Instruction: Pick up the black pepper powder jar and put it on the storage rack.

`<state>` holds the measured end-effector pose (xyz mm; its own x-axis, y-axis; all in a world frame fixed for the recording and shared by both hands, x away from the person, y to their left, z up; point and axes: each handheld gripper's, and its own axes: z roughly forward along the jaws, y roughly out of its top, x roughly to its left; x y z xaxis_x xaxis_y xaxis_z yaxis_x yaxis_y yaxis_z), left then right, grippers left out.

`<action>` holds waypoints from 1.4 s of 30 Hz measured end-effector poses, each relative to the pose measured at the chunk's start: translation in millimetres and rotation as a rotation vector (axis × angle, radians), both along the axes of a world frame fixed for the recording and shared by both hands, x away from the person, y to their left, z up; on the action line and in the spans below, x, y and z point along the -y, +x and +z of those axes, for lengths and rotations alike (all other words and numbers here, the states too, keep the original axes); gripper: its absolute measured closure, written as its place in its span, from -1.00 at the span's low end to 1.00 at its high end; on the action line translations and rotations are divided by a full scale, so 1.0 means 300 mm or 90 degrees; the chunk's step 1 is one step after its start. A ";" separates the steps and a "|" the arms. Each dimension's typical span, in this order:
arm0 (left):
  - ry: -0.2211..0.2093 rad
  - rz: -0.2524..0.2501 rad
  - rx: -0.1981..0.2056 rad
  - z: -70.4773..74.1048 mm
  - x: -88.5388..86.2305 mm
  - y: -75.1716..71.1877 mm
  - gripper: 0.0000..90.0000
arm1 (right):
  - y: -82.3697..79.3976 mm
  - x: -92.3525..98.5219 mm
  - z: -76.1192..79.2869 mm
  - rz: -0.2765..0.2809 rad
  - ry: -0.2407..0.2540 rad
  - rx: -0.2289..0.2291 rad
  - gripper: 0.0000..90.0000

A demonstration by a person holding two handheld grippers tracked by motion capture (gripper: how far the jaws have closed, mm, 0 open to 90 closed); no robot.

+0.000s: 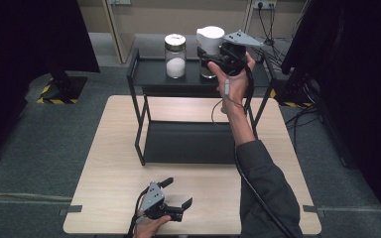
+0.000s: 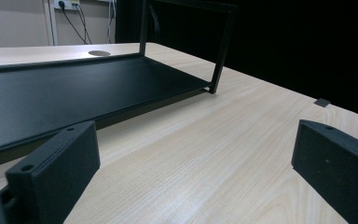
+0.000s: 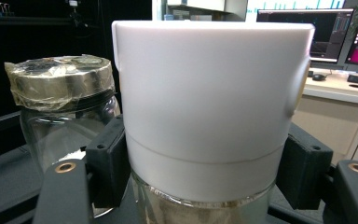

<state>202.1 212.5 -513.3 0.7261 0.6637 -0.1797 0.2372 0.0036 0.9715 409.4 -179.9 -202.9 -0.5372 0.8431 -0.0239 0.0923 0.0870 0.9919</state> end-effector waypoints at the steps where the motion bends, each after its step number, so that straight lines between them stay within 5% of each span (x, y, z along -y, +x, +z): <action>1: 0.000 0.000 0.000 0.000 0.000 0.000 -1.00 | -0.001 0.003 -0.005 0.000 0.008 0.002 -0.43; 11: 0.002 -0.001 0.001 0.001 0.000 0.000 -1.00 | -0.037 -0.010 0.007 -0.031 0.018 -0.007 -0.92; 14: 0.000 0.000 0.000 -0.001 0.001 0.000 -1.00 | -0.051 -0.007 0.004 -0.045 0.019 -0.006 -0.95; 31: 0.002 0.000 0.000 -0.001 0.002 0.001 -1.00 | -0.102 0.087 -0.043 0.018 0.054 0.002 -0.99; 42: 0.002 0.001 0.001 -0.003 0.002 0.000 -1.00 | -0.158 0.133 -0.089 0.048 0.049 0.013 -0.99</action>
